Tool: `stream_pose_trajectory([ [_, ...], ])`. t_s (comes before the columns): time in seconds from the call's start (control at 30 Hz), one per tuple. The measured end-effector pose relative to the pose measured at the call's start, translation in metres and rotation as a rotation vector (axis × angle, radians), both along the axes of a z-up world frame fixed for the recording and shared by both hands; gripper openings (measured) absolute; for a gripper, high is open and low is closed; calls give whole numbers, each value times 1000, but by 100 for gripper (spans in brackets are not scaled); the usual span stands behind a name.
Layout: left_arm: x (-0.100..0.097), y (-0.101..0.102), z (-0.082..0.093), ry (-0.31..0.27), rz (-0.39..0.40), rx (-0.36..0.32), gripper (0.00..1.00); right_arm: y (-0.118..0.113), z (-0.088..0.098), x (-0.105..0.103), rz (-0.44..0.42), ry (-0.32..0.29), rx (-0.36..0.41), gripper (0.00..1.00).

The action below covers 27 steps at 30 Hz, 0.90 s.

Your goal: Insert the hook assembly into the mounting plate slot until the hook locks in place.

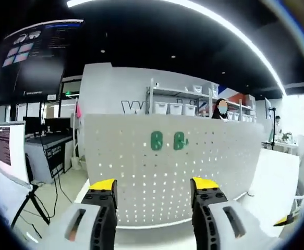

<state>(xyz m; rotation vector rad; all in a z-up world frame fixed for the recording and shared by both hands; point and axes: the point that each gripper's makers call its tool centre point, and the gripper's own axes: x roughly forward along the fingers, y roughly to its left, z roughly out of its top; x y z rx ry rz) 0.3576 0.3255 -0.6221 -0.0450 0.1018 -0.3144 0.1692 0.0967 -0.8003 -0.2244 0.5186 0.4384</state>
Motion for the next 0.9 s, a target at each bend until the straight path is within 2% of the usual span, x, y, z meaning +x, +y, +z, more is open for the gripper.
stream_pose_trajectory([
  [0.37,-61,-11,-56,159,-119,22,67,5,2,-2,20,-11,-2,63],
  [0.53,-92,-14,-82,251,-139,-13,76,8,5,-3,30,-22,13,63],
  [0.63,-117,-15,-101,294,-157,32,78,11,5,-4,45,-27,0,62],
  [0.7,-131,-15,-110,324,-166,11,79,11,6,-5,48,-33,-1,62],
  [0.9,-156,-14,-125,372,-185,27,82,12,7,-6,61,-39,-22,60],
])
